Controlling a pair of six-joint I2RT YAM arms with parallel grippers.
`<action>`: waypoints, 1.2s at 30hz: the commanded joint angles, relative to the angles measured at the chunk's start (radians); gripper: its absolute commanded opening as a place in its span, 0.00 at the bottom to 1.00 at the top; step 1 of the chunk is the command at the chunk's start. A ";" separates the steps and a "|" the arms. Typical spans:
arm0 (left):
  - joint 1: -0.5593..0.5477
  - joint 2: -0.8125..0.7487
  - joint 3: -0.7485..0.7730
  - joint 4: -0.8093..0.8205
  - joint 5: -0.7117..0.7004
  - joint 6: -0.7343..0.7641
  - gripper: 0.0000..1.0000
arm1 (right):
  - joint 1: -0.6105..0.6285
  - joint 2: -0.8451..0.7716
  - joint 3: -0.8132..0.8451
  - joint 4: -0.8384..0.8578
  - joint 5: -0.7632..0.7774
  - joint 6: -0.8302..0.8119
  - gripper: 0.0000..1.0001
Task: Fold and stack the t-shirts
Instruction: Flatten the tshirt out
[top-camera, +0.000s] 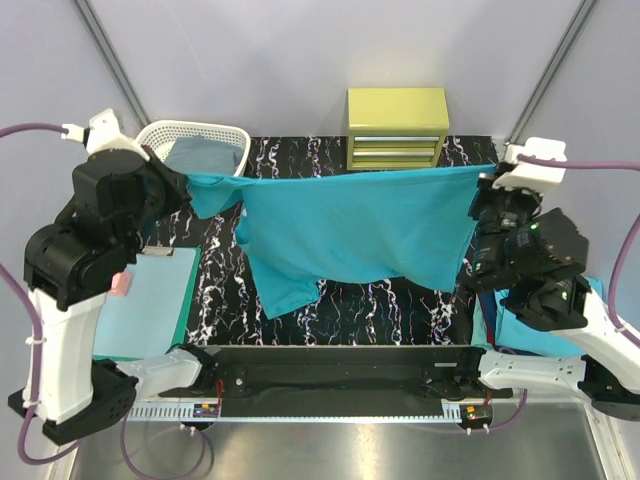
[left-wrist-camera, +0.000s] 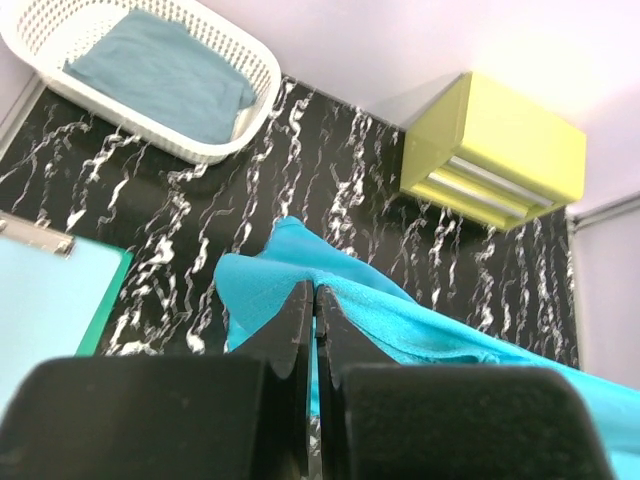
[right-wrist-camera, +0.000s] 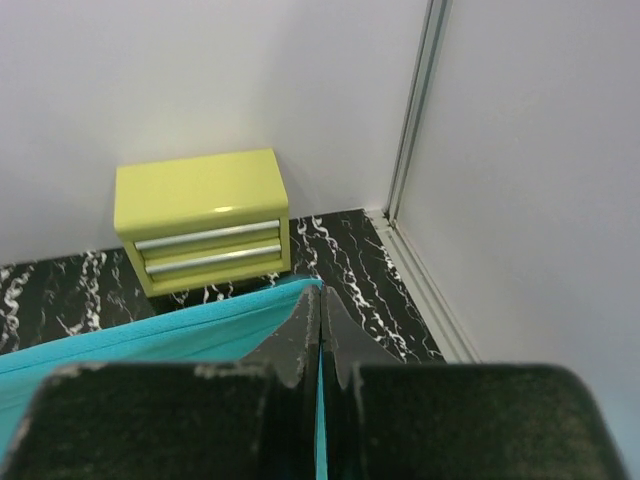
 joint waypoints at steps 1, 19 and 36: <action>-0.062 -0.074 -0.100 -0.003 -0.146 0.001 0.00 | 0.042 -0.042 -0.067 -0.031 0.069 0.043 0.00; -0.405 0.021 -0.122 0.000 -0.460 0.056 0.00 | 0.087 0.031 -0.075 -0.345 -0.132 0.400 0.00; -0.399 0.007 -0.259 0.095 -0.450 0.064 0.00 | -0.019 0.390 -0.326 -0.510 -0.999 0.995 0.51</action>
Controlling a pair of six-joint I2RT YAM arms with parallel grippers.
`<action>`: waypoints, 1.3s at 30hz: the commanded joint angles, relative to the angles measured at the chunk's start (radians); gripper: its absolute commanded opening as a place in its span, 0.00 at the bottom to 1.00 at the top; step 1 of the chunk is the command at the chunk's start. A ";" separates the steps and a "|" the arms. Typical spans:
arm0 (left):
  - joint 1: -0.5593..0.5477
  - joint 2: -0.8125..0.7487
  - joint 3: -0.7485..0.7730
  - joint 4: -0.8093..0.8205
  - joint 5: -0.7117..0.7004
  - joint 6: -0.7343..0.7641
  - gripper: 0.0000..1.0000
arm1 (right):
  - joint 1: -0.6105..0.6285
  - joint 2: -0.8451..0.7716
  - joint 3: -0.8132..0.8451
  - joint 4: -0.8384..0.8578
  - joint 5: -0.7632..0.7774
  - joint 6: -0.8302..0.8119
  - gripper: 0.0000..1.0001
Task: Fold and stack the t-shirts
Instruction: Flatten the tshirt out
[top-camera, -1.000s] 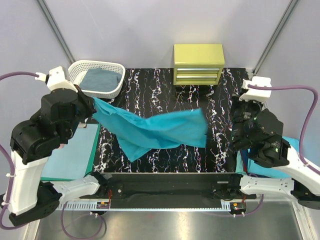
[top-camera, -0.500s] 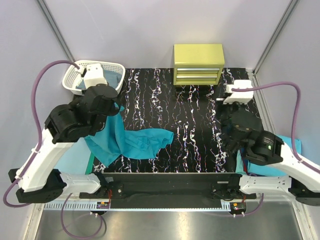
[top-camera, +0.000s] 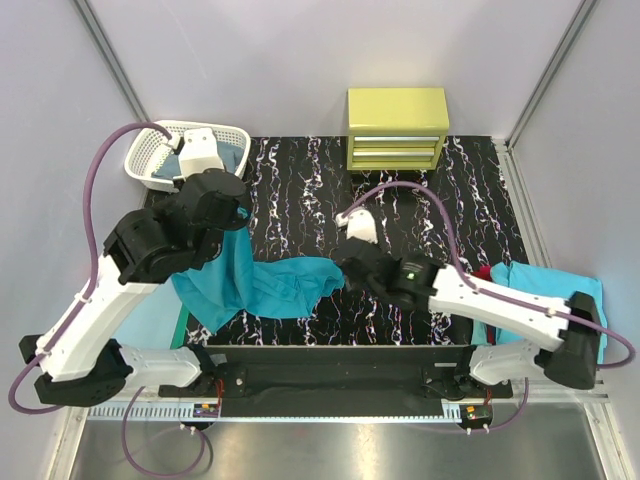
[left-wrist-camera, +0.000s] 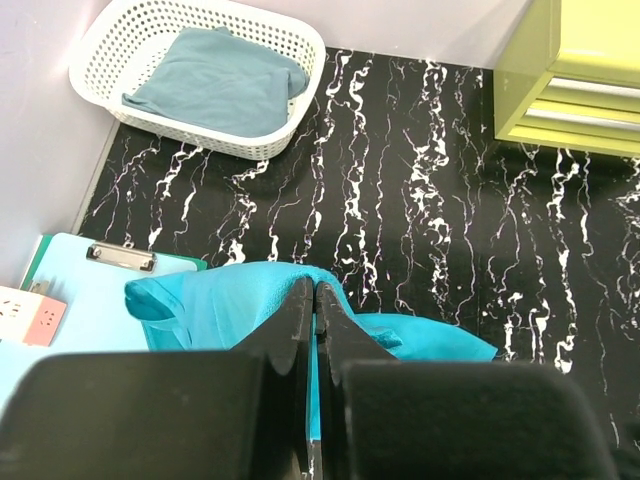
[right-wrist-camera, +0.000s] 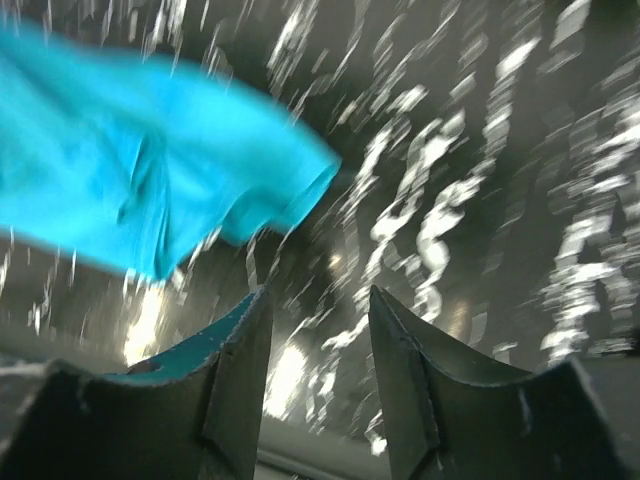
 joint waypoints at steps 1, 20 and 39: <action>0.002 -0.028 -0.023 0.061 -0.022 -0.005 0.00 | -0.003 0.089 -0.013 0.086 -0.225 0.081 0.51; 0.005 -0.099 -0.118 0.036 0.024 -0.055 0.00 | 0.064 0.479 0.229 0.215 -0.475 0.042 0.52; 0.005 -0.123 -0.132 0.027 0.047 -0.039 0.00 | 0.048 0.683 0.332 0.249 -0.401 0.050 0.51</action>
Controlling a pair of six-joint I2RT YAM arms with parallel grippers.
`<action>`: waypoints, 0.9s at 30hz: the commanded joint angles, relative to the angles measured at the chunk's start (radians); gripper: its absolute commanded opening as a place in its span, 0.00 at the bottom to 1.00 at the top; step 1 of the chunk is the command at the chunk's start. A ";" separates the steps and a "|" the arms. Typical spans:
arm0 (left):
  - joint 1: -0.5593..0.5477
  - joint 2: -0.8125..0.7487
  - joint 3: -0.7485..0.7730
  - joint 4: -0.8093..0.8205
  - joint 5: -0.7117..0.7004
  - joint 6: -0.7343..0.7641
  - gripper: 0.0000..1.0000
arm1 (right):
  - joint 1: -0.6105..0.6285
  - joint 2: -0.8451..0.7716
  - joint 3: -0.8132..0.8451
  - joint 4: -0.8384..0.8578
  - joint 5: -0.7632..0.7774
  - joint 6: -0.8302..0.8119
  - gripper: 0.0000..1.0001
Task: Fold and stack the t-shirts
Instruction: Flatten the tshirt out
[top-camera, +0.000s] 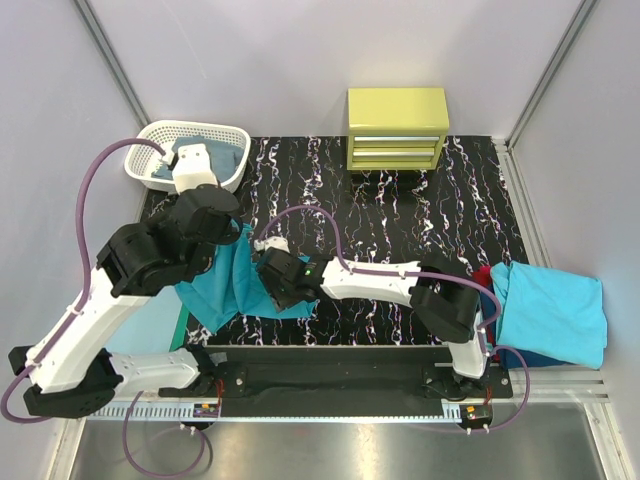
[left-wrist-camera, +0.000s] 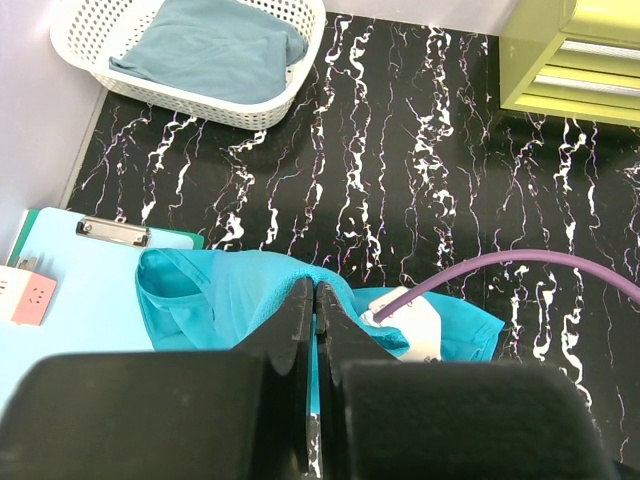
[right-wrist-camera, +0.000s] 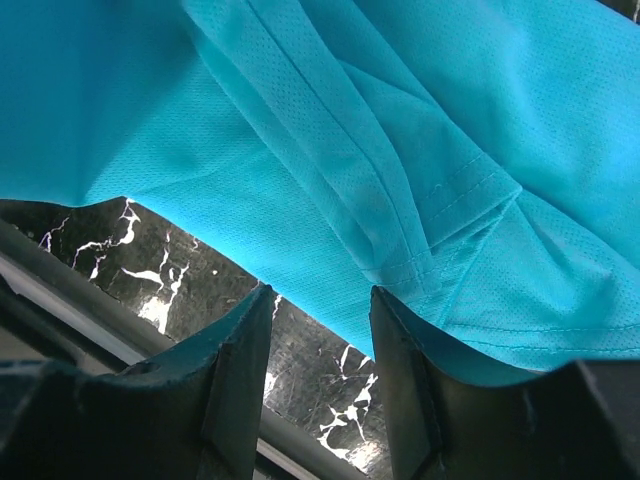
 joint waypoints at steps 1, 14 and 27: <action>0.002 -0.033 0.001 0.024 0.005 0.005 0.00 | -0.017 -0.019 0.025 0.025 0.051 0.012 0.51; 0.002 -0.028 0.000 0.027 0.003 0.019 0.00 | -0.050 -0.048 -0.033 0.027 0.106 0.058 0.51; 0.002 -0.028 -0.013 0.029 0.008 0.019 0.00 | -0.056 -0.021 -0.022 0.032 0.079 0.064 0.22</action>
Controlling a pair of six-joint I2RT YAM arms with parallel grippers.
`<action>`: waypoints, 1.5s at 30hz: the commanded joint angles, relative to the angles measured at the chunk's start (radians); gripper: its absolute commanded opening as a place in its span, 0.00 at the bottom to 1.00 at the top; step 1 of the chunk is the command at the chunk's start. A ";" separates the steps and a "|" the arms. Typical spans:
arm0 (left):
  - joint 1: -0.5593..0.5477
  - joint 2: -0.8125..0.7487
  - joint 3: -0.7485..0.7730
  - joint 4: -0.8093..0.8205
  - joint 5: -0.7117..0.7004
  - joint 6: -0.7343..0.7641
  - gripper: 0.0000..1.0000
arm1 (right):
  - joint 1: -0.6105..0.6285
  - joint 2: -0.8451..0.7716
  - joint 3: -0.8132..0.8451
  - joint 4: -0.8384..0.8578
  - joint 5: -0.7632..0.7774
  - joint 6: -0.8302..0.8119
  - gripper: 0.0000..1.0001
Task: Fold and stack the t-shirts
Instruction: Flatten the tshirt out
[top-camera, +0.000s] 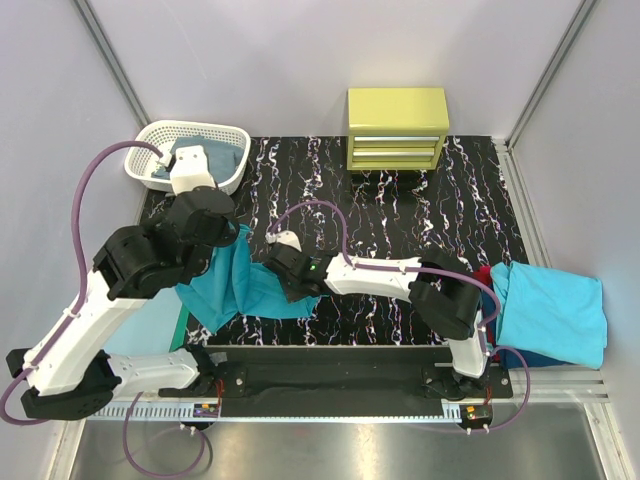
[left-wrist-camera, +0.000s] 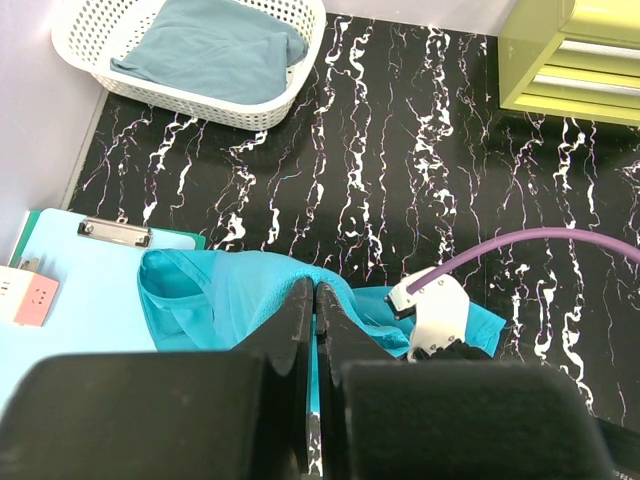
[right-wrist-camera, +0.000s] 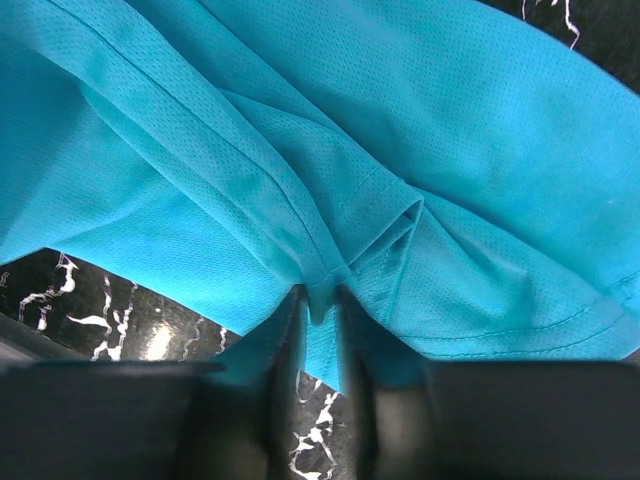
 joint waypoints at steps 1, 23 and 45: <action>0.002 -0.010 -0.007 0.028 0.002 0.010 0.00 | -0.008 -0.021 0.015 0.022 0.020 0.014 0.19; 0.002 -0.049 0.142 -0.069 -0.070 0.004 0.00 | -0.012 -0.643 0.206 -0.311 0.647 -0.163 0.00; 0.004 -0.026 0.479 -0.325 -0.276 -0.019 0.00 | -0.011 -1.084 0.257 -0.339 1.126 -0.457 0.00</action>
